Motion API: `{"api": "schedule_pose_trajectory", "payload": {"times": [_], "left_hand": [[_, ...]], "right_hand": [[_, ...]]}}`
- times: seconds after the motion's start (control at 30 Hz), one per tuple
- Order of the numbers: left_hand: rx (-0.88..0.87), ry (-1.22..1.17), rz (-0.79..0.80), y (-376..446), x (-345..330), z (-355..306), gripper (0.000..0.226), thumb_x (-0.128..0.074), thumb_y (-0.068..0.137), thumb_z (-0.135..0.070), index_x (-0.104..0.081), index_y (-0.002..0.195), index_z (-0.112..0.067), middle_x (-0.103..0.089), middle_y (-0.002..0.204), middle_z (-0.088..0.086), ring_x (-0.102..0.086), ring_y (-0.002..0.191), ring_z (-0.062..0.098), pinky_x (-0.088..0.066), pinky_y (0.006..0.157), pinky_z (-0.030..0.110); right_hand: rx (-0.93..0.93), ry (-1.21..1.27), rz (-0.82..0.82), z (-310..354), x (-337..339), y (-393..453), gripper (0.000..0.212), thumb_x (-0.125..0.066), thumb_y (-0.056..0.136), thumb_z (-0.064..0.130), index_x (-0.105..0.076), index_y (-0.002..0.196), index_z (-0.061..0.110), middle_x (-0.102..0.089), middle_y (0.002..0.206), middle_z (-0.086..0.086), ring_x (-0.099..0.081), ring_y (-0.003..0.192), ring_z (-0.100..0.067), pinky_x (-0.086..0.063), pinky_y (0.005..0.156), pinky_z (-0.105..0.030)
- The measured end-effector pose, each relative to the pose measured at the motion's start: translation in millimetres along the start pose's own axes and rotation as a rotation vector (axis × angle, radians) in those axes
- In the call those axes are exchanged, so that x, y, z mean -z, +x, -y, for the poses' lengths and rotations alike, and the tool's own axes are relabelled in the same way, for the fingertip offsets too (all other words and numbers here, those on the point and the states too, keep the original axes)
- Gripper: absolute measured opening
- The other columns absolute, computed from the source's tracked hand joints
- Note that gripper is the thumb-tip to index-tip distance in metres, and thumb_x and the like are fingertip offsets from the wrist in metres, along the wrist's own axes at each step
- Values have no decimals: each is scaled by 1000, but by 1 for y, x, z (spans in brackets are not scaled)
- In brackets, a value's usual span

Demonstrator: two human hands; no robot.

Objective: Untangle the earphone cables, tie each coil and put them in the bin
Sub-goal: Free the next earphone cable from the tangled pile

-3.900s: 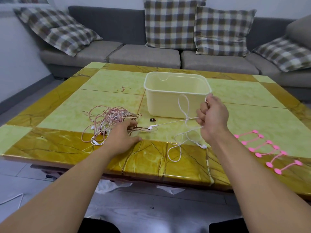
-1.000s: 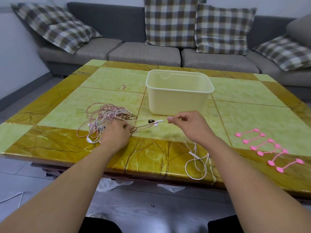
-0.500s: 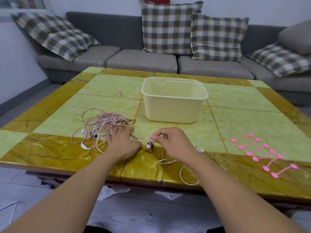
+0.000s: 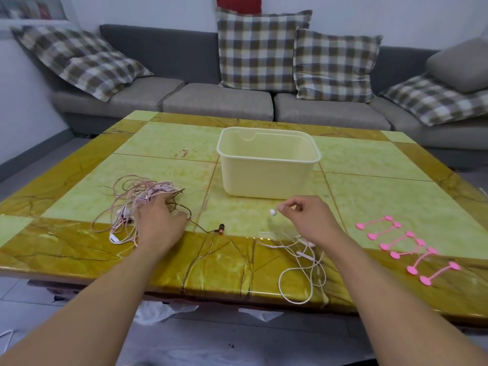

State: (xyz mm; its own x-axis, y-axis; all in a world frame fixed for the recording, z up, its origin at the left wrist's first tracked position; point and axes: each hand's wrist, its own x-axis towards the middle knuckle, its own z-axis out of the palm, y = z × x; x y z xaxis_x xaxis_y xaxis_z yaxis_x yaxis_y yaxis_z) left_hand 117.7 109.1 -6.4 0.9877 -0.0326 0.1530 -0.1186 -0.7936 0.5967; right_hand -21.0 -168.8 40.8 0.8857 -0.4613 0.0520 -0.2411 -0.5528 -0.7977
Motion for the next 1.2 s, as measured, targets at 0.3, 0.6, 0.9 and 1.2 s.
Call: {"api": "schedule_pose_trajectory", "payload": {"times": [0.3, 0.6, 0.9, 1.2], "left_hand": [[-182, 99, -174, -27, 52, -57, 10, -68, 77, -20, -59, 78, -25, -63, 85, 0, -57, 93, 30, -39, 87, 45], [-659, -33, 433, -90, -32, -111, 64, -70, 89, -49, -47, 147, -32, -50, 146, -9, -38, 138, 10, -29, 115, 27], [-602, 126, 374, -80, -67, -122, 26, -68, 89, -53, -57, 79, -32, -66, 109, -12, -54, 111, 14, -42, 96, 35], [-292, -380, 432, -72, -48, -115, 7, -77, 86, -22, -76, 84, -29, -74, 84, -17, -66, 83, -6, -47, 75, 18]], "right_hand": [[57, -115, 77, -17, 33, -18, 30, -70, 94, 36, -68, 124, 36, -60, 121, 18, -59, 104, -3, -45, 87, -27], [16, 208, 71, -28, 55, -37, 35, -65, 95, 2, -70, 110, 33, -70, 115, 5, -74, 90, -10, -57, 78, -23], [-123, -323, -34, -56, 53, -28, 19, -71, 93, 32, -66, 110, 36, -66, 103, 16, -65, 91, -11, -52, 85, -34], [-98, -363, 187, -46, 24, -20, 16, -79, 84, 39, -73, 95, 29, -64, 84, 14, -64, 83, -11, -56, 80, -33]]}}
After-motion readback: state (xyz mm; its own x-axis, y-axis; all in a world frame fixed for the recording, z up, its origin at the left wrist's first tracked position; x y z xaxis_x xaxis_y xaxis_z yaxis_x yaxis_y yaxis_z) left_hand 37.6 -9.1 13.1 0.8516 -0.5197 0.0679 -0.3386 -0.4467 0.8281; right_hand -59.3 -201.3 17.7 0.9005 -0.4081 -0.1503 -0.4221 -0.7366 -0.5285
